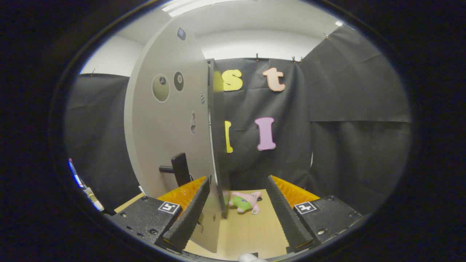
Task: Open the shoe cabinet door, grab the shoes and put them into the shoe cabinet, then close the shoe cabinet door.
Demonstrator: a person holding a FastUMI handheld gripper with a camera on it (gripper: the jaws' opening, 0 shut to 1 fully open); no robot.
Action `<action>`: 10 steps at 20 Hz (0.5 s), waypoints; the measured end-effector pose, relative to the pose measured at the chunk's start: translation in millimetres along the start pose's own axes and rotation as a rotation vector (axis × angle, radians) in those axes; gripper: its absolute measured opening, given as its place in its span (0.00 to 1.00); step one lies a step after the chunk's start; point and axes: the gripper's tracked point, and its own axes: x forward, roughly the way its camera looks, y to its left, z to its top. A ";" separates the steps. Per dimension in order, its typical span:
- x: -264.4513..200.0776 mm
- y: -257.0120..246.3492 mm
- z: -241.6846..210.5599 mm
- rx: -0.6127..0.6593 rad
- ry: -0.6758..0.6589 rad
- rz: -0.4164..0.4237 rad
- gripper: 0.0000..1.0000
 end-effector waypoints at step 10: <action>8.7 37.9 -1.5 -0.031 0.022 0.093 0.94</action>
